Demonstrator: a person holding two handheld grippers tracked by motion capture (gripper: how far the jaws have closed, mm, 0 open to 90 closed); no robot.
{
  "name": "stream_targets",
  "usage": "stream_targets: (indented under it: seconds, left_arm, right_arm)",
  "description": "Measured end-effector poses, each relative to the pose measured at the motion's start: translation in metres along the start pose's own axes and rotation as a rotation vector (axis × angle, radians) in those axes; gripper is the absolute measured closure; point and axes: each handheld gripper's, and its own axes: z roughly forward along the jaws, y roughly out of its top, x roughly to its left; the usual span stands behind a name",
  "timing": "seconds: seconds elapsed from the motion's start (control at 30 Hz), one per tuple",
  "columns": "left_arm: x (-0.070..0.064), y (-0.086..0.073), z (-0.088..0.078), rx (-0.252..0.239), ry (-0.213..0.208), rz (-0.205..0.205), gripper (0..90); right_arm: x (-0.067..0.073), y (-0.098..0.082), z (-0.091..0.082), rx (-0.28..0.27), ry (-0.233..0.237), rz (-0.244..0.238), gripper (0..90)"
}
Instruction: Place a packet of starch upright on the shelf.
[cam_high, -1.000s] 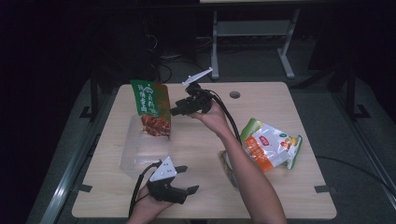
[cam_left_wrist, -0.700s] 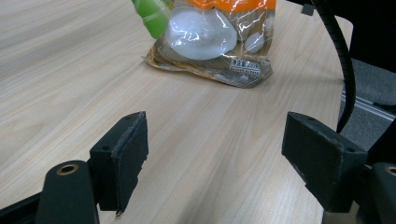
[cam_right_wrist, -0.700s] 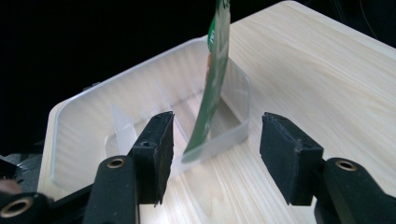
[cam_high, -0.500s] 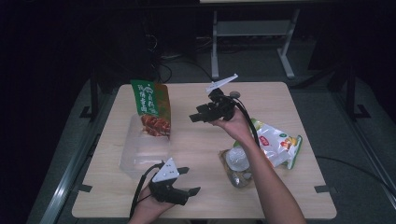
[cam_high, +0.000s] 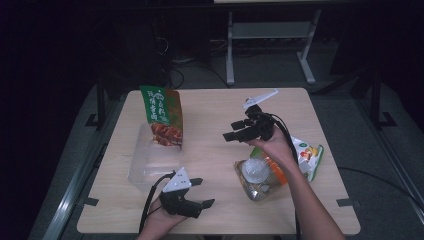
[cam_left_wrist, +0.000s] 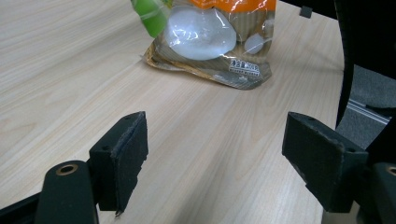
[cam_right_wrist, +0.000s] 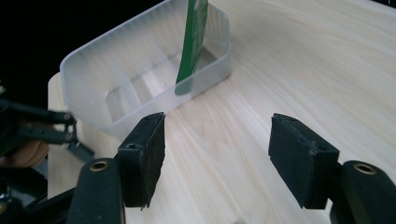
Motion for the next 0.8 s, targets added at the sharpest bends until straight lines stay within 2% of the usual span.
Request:
stream_targets:
  seconds: [0.1,0.2,0.47,0.6,0.8]
  left_arm:
    - [-0.002,0.001,0.004,0.001,-0.007,-0.003,22.3]
    - [-0.005,0.003,0.008,0.012,-0.011,0.014,22.3]
    - [-0.007,0.01,0.015,0.022,-0.033,0.023,22.1]
    - [-0.009,0.016,0.023,0.016,-0.039,0.024,22.1]
    - [-0.007,0.022,0.031,0.028,-0.045,0.034,22.2]
  right_arm:
    - [0.001,-0.01,-0.011,0.012,-0.006,0.015,35.5]
    - [0.001,-0.021,-0.023,0.005,-0.022,0.021,34.9]
    - [-0.003,-0.053,-0.048,-0.023,-0.054,0.09,33.3]
    - [-0.002,-0.068,-0.061,-0.03,-0.066,0.106,33.0]
    - [-0.001,-0.086,-0.071,-0.042,-0.072,0.133,33.0]
